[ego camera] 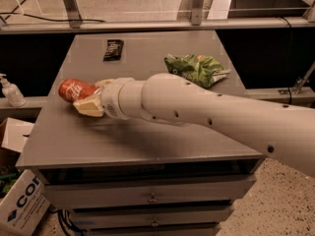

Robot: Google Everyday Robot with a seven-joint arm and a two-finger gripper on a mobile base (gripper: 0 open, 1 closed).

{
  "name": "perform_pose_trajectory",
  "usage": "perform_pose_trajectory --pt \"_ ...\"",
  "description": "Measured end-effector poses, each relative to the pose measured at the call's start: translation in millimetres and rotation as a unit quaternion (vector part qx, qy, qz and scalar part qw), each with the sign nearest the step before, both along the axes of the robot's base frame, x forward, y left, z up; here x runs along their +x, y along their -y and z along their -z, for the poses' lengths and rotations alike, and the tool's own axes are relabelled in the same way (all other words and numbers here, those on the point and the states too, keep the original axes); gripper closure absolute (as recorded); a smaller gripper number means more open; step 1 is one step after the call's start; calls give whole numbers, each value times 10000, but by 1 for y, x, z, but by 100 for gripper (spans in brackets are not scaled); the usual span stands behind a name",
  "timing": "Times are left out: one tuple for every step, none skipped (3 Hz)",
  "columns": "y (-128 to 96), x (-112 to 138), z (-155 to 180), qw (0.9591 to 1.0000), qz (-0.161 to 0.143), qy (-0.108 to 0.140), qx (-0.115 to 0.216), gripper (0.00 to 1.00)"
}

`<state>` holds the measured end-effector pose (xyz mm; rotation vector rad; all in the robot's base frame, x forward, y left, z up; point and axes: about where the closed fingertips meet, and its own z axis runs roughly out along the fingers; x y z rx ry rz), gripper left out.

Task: Move coke can near rxbar chocolate

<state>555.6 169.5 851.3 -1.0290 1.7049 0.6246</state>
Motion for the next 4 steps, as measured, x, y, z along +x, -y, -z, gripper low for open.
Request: perform_pose_trajectory --pt "47 16 -23 9982 580 163 -51 100" --pt "54 18 -27 9977 642 199 -75 100" --pt "59 16 -25 9969 744 201 -127 100" --pt "70 34 -10 9942 1018 270 -227 100"
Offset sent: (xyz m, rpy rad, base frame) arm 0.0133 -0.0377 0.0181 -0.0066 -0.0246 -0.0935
